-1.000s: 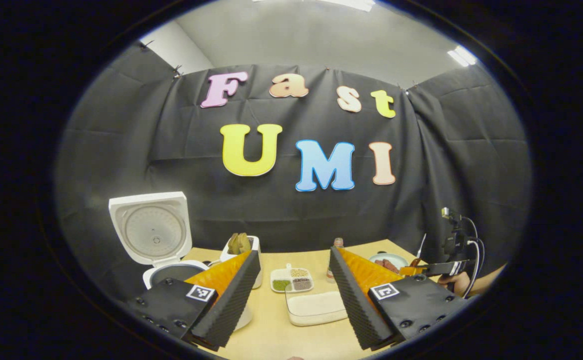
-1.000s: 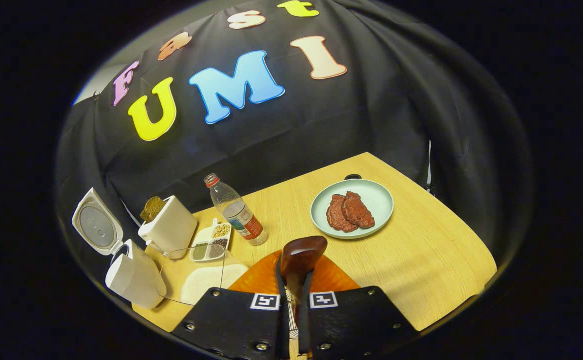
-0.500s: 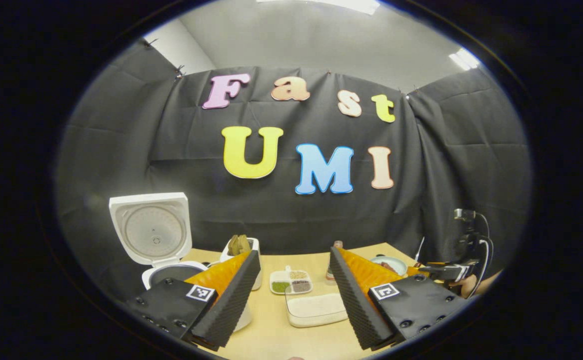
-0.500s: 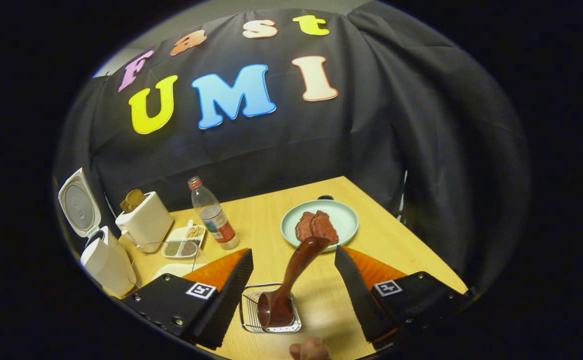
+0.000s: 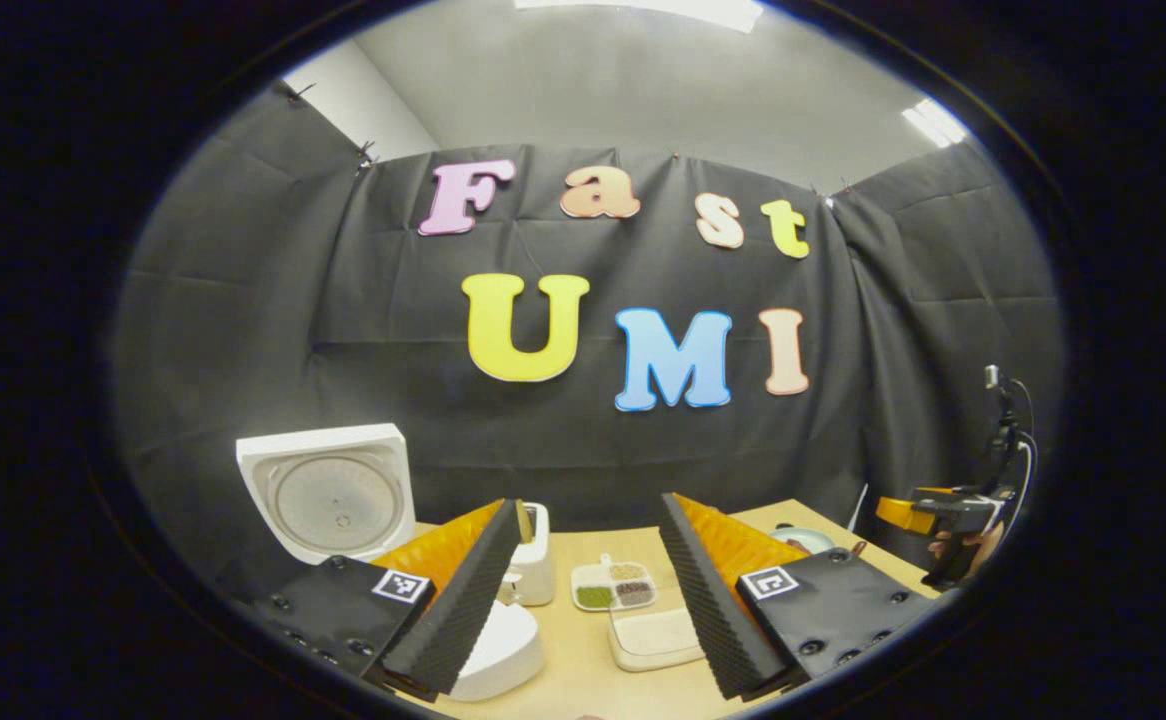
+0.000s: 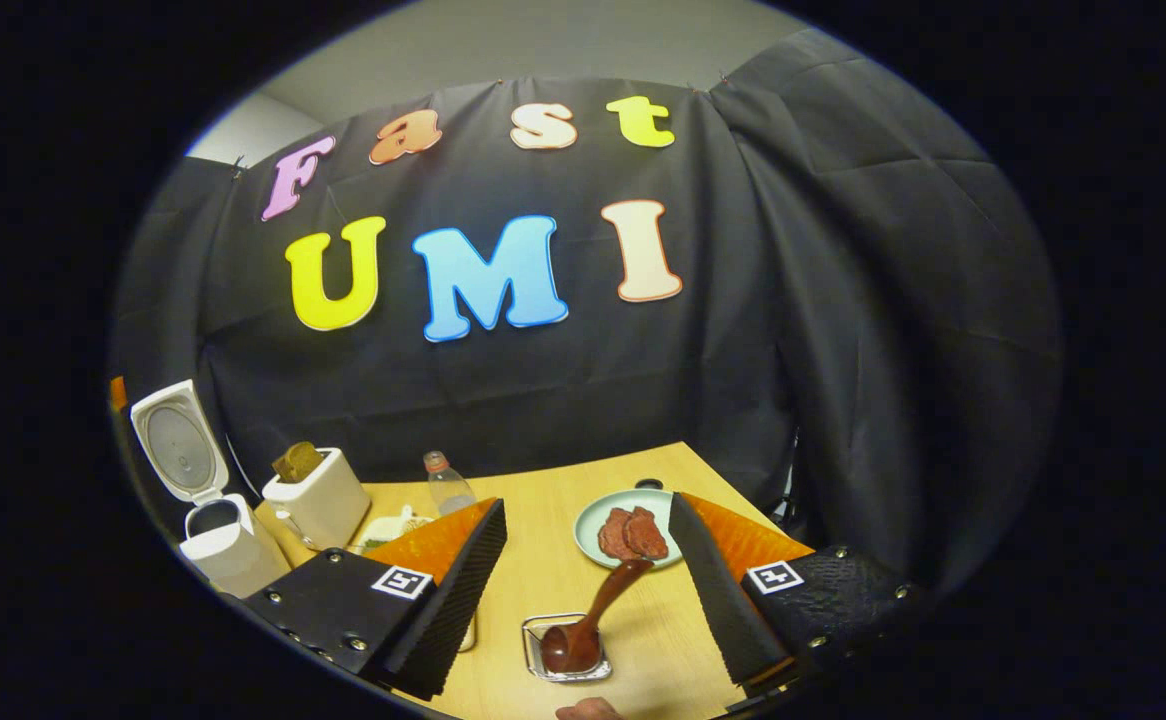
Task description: Close the left gripper, press the button to open the rice cooker; take a wooden spoon from the chopstick holder with the right hand, scoop a spoonful of rice and pour it into the rice cooker, then put the wooden spoon back into the chopstick holder.
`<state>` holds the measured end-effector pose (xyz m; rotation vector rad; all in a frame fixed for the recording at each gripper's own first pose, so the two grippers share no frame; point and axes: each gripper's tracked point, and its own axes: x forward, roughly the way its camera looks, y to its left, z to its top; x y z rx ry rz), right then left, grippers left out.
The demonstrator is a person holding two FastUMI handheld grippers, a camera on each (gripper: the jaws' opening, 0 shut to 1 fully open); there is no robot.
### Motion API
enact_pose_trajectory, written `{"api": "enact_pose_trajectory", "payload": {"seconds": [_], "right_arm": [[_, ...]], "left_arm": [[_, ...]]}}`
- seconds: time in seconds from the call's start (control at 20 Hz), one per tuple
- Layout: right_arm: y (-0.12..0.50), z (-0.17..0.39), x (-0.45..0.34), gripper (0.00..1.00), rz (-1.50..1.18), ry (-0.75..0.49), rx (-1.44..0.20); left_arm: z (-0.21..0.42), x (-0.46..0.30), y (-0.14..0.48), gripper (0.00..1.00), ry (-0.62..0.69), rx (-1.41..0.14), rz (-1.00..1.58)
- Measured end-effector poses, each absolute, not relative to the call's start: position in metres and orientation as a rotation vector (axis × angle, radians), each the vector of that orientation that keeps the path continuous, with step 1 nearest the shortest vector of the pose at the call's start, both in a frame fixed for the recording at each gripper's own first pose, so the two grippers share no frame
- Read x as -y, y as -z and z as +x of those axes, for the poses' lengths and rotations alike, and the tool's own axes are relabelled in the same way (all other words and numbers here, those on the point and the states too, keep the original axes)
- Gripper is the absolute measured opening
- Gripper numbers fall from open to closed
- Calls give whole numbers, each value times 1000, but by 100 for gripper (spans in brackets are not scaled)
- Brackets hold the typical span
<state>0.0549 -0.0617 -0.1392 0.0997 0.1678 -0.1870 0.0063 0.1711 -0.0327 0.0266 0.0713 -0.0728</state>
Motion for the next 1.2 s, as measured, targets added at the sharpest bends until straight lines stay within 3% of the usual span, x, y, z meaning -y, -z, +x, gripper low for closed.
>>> {"api": "enact_pose_trajectory", "payload": {"seconds": [0.65,1.0,1.2], "right_arm": [[77,57,-70,98,118,-52,-60],[86,62,-82,98,47,-65,-90],[94,67,-75,98,51,-35,-116]], "left_arm": [[81,-371,-20,96,-200,-54,-65],[158,-467,-17,96,-367,-76,-54],[206,-493,15,97,-381,-131,-95]]}}
